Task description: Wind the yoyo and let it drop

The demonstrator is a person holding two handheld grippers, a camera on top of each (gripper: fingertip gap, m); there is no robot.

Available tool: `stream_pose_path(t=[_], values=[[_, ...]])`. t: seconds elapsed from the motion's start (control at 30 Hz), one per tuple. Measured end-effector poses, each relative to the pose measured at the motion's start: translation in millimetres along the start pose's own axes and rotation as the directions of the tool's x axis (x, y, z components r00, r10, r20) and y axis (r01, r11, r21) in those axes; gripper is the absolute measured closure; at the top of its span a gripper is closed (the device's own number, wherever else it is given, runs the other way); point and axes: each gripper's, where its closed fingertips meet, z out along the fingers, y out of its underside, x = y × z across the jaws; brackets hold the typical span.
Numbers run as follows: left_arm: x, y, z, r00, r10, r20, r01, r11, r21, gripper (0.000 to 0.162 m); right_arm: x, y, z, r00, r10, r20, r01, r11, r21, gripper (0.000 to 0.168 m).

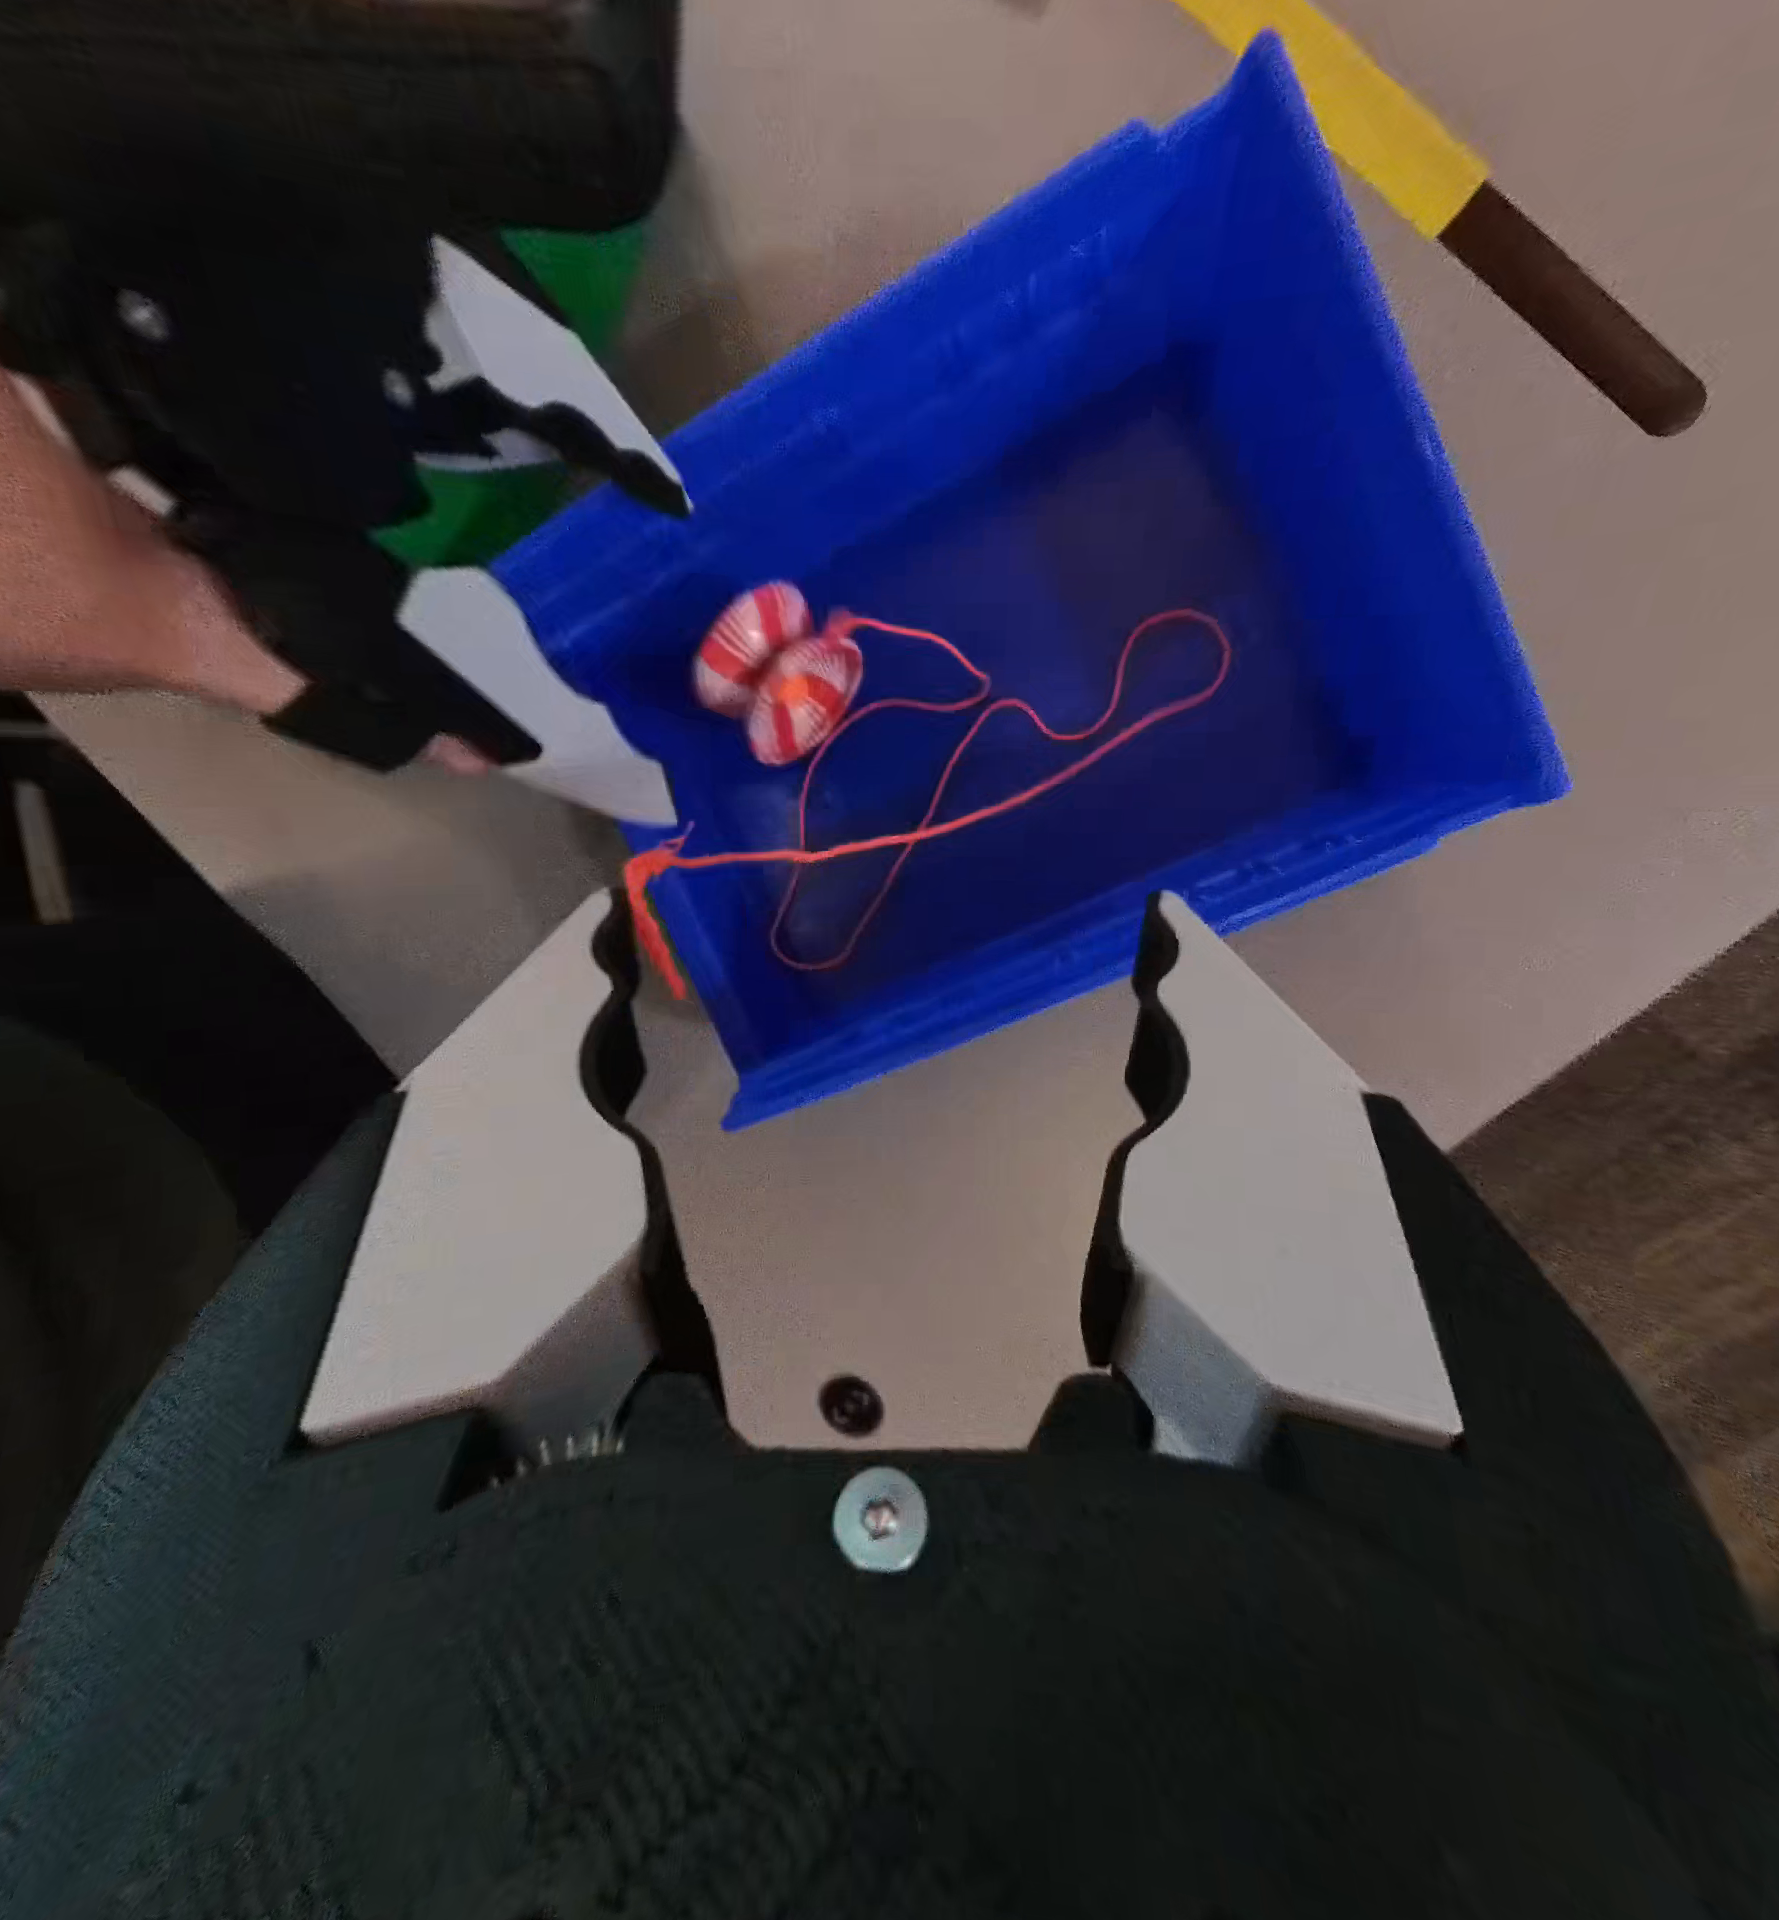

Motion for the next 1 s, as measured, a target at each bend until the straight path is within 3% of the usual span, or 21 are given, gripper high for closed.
stream_pose_path(t=[0.03, 0.07, 0.13, 0.2, 0.27, 0.3, 0.37, 0.4, 0.43, 0.47, 0.57, 0.63, 0.67, 0.7, 0.73, 0.77, 0.83, 0.93, 0.97, 1.0], values=[[-3, 1, -8, 0.999, 0.017, 0.043, -0.017, 1.0, -0.001, 0.043, 1, -3, 2, 0.999, 0.039, -0.003, -0.039, 0.998, 0.052, 0.071], [-1, 0, -14, 0.998, 0.039, 0.056, -0.04, 0.999, 0.005, 0.032, 4, -8, 1, 0.996, 0.088, -0.011, -0.086, 0.99, 0.11, 0.072], [18, -4, -28, 0.998, 0.06, -0.021, -0.06, 0.997, 0.038, 0.025, 21, -14, -7, 0.977, 0.178, -0.118, -0.151, 0.968, 0.202, 0.072], [23, -12, -44, 0.994, 0.108, 0.011, -0.109, 0.989, 0.103, 0.027, 29, -11, -17, 0.961, 0.133, -0.244, -0.076, 0.97, 0.229, 0.071], [54, -40, -64, 0.972, 0.222, -0.08, -0.187, 0.931, 0.313, 0.036, 11, -7, -18, 0.977, 0.132, -0.168, -0.088, 0.965, 0.249, 0.072], [70, -51, -70, 0.949, 0.289, -0.122, -0.221, 0.891, 0.396, 0.043, 6, -6, -21, 0.979, 0.149, -0.139, -0.106, 0.956, 0.274, 0.072], [89, -58, -66, 0.91, 0.393, -0.135, -0.3, 0.847, 0.439, 0.059, -2, -6, -24, 0.98, 0.188, -0.068, -0.157, 0.934, 0.322, 0.074], [93, -60, -60, 0.897, 0.421, -0.134, -0.328, 0.838, 0.437, 0.089, -5, -5, -26, 0.977, 0.212, -0.028, -0.19, 0.921, 0.34, 0.074], [97, -60, -53, 0.881, 0.45, -0.147, -0.354, 0.833, 0.424, 0.154, -6, -3, -30, 0.973, 0.23, -0.018, -0.209, 0.911, 0.357, 0.074], [91, -64, -46, 0.893, 0.438, -0.108, -0.359, 0.835, 0.416, 0.162, -2, 1, -35, 0.969, 0.242, -0.044, -0.208, 0.904, 0.374, 0.074], [38, -73, -21, 0.94, 0.324, 0.108, -0.341, 0.881, 0.327, 0.162, 14, 15, -63, 0.938, 0.279, -0.203, -0.161, 0.875, 0.457, 0.07], [26, -73, -15, 0.964, 0.247, 0.095, -0.265, 0.905, 0.333, 0.162, 18, 30, -90, 0.902, 0.317, -0.293, -0.126, 0.842, 0.524, 0.066], [27, -70, -11, 0.976, 0.21, 0.057, -0.217, 0.926, 0.31, 0.154, 15, 37, -102, 0.89, 0.335, -0.309, -0.114, 0.821, 0.559, 0.065], [25, -64, -6, 0.986, 0.16, 0.038, -0.164, 0.949, 0.269, 0.082, 9, 44, -112, 0.882, 0.349, -0.317, -0.104, 0.8, 0.591, 0.064], [25, -56, -1, 0.991, 0.132, 0.029, -0.136, 0.97, 0.201, 0.033, 1, 52, -120, 0.877, 0.358, -0.322, -0.094, 0.783, 0.615, 0.064], [25, -44, 3, 0.992, 0.125, 0.027, -0.128, 0.985, 0.115, 0.003, -8, 60, -124, 0.873, 0.36, -0.329, -0.082, 0.773, 0.629, 0.064], [44, -19, 3, 0.99, 0.127, -0.065, -0.13, 0.99, -0.046, 0.002, -23, 74, -127, 0.86, 0.358, -0.364, -0.051, 0.77, 0.636, 0.064], [115, -6, -19, 0.884, 0.095, -0.457, -0.16, 0.982, -0.105, 0.002, -48, 104, -126, 0.845, 0.375, -0.381, -0.044, 0.76, 0.649, 0.065], [117, -9, -22, 0.884, 0.065, -0.463, -0.138, 0.983, -0.124, 0.004, -54, 117, -126, 0.837, 0.39, -0.383, -0.051, 0.753, 0.656, 0.065], [89, -13, -14, 0.956, 0.062, -0.287, -0.111, 0.981, -0.161, 0.004, -57, 131, -127, 0.822, 0.411, -0.395, -0.056, 0.748, 0.662, 0.065]])
